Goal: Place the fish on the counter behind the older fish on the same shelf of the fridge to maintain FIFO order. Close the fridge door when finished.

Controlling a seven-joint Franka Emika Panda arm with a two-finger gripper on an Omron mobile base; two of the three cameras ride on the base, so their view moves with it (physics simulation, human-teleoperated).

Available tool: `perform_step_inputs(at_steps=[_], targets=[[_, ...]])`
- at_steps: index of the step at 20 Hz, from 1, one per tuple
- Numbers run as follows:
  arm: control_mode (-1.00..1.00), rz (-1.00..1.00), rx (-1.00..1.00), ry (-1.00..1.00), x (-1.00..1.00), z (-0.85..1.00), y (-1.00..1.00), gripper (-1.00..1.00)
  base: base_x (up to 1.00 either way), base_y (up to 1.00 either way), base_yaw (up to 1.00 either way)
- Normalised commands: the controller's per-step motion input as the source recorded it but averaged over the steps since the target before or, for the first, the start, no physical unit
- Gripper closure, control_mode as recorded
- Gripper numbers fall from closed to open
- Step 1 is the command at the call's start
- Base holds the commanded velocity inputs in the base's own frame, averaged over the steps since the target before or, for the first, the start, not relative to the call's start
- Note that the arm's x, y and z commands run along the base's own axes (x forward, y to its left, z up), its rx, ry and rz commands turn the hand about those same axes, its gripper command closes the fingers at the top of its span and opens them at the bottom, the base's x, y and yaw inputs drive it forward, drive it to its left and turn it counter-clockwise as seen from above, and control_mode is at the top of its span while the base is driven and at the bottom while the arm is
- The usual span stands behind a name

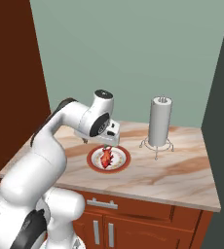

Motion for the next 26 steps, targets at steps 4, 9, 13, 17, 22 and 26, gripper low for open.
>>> perform_step_inputs(at_steps=[4, 9, 13, 17, 22, 26], targets=[[-1.0, 0.0, 0.0, 0.04, 0.09, -0.42, -0.48, -1.0, 0.0, 0.0, 0.0], [-1.0, 0.01, -0.02, 0.05, 0.26, -0.3, -0.02, -1.0, 0.0, 0.0, 0.0], [-1.0, 0.05, -0.03, 0.07, 0.39, -0.38, 0.1, -1.0, 0.0, 0.0, 0.0], [-1.0, 0.06, -0.05, 0.07, 0.42, -0.36, 0.16, -1.0, 0.0, 0.0, 0.0], [-1.0, 0.03, -0.11, 0.14, 0.35, -0.18, 0.09, -1.0, 0.0, 0.0, 0.0], [-1.0, 0.08, -0.11, 0.12, 0.51, -0.21, 0.22, -1.0, 0.0, 0.0, 0.0]])
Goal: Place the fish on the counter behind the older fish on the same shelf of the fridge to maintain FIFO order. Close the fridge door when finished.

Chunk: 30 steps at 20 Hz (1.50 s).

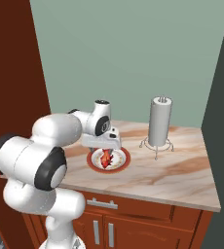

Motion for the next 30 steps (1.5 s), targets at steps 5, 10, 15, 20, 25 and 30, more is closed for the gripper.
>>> perform_step_inputs(at_steps=[5, 10, 15, 20, 25, 30], targets=[[-1.0, 0.1, -0.09, 0.09, 0.38, -0.24, 0.03, -1.0, 0.0, 0.0, 0.0], [-1.0, 0.09, -0.02, 0.04, 0.17, -0.25, 0.0, -1.0, 0.0, 0.0, 0.0], [-1.0, 0.07, 0.0, 0.0, 0.15, -0.28, -0.02, -1.0, 0.0, 0.0, 0.0], [-1.0, 0.02, 0.0, 0.0, 0.0, -0.28, -0.18, -1.0, 0.0, 0.0, 0.0], [-1.0, 0.0, 0.0, 0.0, 0.0, -0.27, -0.04, -1.0, 0.0, 0.0, 0.0], [-1.0, 0.01, 0.0, 0.0, 0.0, -0.35, 0.0, -1.0, 0.0, 0.0, 0.0]])
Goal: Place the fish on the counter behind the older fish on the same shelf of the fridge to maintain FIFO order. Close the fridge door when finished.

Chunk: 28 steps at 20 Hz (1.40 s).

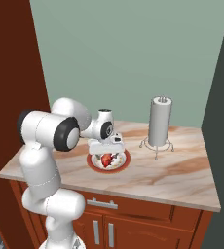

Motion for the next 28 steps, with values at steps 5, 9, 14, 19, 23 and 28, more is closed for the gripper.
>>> perform_step_inputs(at_steps=[5, 9, 14, 19, 23, 28], targets=[[-1.0, 0.0, 0.0, 0.01, -0.09, -0.27, 0.01, 1.0, 0.0, 0.0, 0.0], [-1.0, 0.0, 0.0, 0.0, 0.0, 0.0, 0.05, 1.0, 0.0, 0.0, 0.0], [-1.0, 0.0, 0.0, -0.19, -0.34, 0.36, -0.05, 1.0, 0.0, 0.0, 0.0], [-1.0, 0.04, 0.0, -0.41, -0.58, 0.96, 0.01, 1.0, 0.0, 0.0, 0.0], [-1.0, 0.05, 0.0, -0.41, -0.56, 1.0, 0.17, 1.0, 0.0, 0.0, 0.0], [-1.0, 0.01, 0.0, -0.31, -0.6, 0.99, 0.31, 1.0, 0.0, 0.0, 0.0]])
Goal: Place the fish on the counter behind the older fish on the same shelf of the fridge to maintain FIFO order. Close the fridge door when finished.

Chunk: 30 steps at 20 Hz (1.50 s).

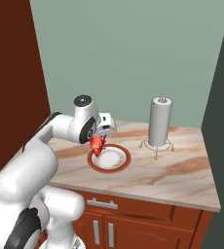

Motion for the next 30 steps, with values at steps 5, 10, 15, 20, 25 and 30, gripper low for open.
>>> perform_step_inputs(at_steps=[5, 10, 15, 20, 25, 30], targets=[[-1.0, 0.0, 0.0, -0.22, -0.55, 1.0, 0.23, 1.0, 0.0, 0.0, 0.0], [-1.0, 0.0, 0.0, -0.18, -0.55, 0.34, 0.01, 1.0, 0.0, 0.0, 0.0], [-1.0, 0.0, 0.0, 0.0, -0.02, -0.02, 0.06, 1.0, 0.0, 0.0, 0.0], [1.0, 0.0, 0.0, -0.02, -0.07, 0.0, 0.02, 1.0, -0.76, 0.0, 0.17], [1.0, 0.0, 0.0, 0.0, 0.0, 0.0, 0.0, 1.0, -1.0, 0.0, 0.31], [1.0, 0.0, 0.0, 0.0, 0.0, 0.0, 0.0, 1.0, -0.98, 0.14, 0.34]])
